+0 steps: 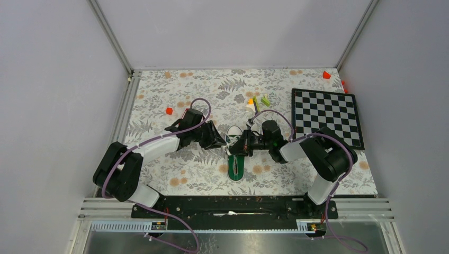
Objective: Tie the shoes
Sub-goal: Cross the shoelace with the shoelace.
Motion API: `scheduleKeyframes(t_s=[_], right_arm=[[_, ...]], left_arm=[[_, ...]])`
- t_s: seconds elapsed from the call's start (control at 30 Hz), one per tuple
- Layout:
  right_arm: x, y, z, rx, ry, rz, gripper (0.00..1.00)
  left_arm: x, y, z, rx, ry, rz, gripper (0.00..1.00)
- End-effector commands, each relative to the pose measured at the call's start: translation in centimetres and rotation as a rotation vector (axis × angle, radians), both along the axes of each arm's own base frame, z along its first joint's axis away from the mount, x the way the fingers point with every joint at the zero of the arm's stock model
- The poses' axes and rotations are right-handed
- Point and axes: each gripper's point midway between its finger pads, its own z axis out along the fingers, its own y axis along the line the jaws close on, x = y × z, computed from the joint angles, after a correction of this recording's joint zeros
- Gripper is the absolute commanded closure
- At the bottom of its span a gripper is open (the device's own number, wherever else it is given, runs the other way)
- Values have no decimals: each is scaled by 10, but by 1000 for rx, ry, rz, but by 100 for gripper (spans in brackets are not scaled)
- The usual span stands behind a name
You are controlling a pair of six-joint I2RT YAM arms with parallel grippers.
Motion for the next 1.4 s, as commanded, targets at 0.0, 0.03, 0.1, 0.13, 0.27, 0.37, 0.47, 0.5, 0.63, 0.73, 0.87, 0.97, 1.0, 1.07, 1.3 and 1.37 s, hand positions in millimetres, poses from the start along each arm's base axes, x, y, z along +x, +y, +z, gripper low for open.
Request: scheduleKeyframes(t_s=[0.0, 0.03, 0.1, 0.13, 0.27, 0.37, 0.47, 0.5, 0.63, 0.73, 0.87, 0.97, 1.0, 1.07, 1.3, 1.37], right_arm=[[2, 4, 8, 28, -30, 25, 100], [2, 4, 8, 28, -31, 26, 100], [4, 5, 8, 28, -31, 24, 100], [4, 5, 8, 27, -31, 24, 100], [4, 4, 8, 23, -34, 20, 100], [4, 3, 8, 18, -35, 17, 100], [4, 3, 7, 17, -36, 13, 100], [4, 2, 7, 17, -37, 12, 100], [2, -1, 8, -18, -63, 19, 100], [1, -11, 3, -134, -93, 11, 91], [6, -31, 2, -335, -195, 4, 68], [12, -46, 9, -471, -258, 11, 63], [14, -48, 12, -488, -278, 16, 60], [16, -48, 19, -513, -311, 38, 54], [18, -42, 18, -621, -348, 126, 49], [20, -37, 19, -620, -355, 129, 48]], left_arm=[[5, -6, 15, -42, -55, -8, 64], [4, -7, 15, -47, -52, -8, 65], [3, -9, 16, -68, -46, -11, 66], [1, -11, 17, -81, -40, -13, 67], [-6, -14, 20, -129, -13, -14, 76], [-11, -15, 23, -171, 0, -2, 82], [-11, -12, 22, -152, -6, 9, 91], [-11, -10, 22, -142, -11, 12, 97], [-10, -8, 29, -132, -33, 16, 100], [-9, -7, 35, -130, -56, 12, 100], [-7, -9, 41, -140, -72, -2, 100], [-6, -12, 41, -143, -75, -12, 100], [-5, -13, 42, -145, -76, -17, 100], [-5, -13, 42, -145, -77, -20, 100], [-6, -13, 43, -148, -83, -30, 100], [-7, -13, 43, -149, -82, -31, 100]])
